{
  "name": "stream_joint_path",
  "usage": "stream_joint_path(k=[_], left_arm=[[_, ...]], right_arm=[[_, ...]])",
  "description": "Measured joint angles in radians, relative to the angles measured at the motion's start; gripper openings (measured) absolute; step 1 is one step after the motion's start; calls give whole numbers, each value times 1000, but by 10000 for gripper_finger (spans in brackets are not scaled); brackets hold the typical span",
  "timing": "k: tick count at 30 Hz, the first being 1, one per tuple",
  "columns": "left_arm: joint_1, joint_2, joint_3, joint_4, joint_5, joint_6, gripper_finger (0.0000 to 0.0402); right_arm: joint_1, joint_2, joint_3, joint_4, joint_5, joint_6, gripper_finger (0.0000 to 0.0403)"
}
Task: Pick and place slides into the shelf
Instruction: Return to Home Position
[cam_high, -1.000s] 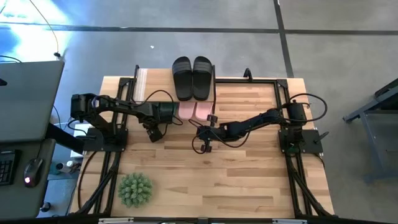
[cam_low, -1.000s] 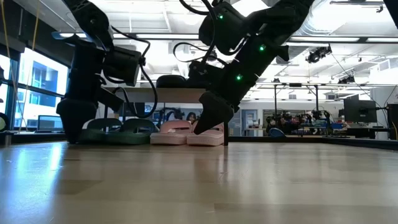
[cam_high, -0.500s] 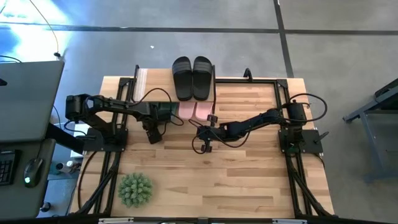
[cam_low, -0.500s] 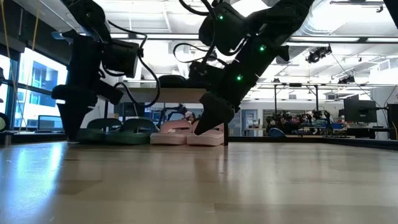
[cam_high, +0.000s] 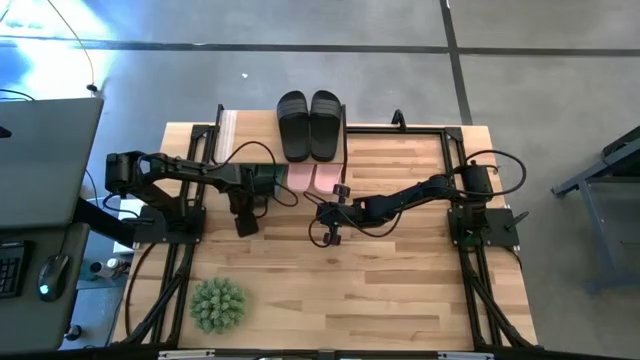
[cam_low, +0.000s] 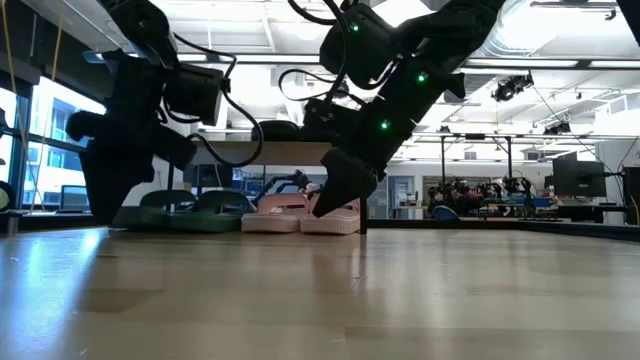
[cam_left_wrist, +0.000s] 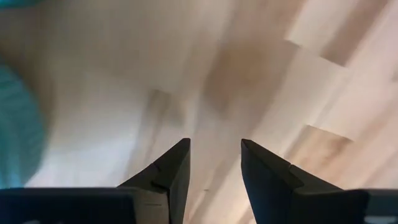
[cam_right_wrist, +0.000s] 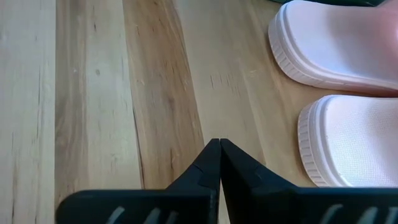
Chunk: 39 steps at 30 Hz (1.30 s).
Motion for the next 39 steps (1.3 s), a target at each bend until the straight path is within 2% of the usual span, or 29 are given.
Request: stream_joint_path(k=[9,15,19,28,33,37,39], left_arm=[[0,-56,0,68,183,101,126],[-1,-167,0,122,206,114,126],[-1,-254,0,153,206,114,126],[-1,-430,0,241,215,117,127],[-1,-485,0,269,215,117,127],[-2,-504,0,276,215,117,127],[-2,-508,0,292,215,117,127]], right_arm=[[0,0,0,-9,-1,2,0],[0,0,0,-29,-14,0,0],[0,-16,0,-32,-94,1,0],[23,-146,-4,-111,-104,-3,0],[21,-269,-171,4,-138,8,0],[2,-438,-409,238,-202,56,0],[-6,-522,-510,373,-275,78,0]])
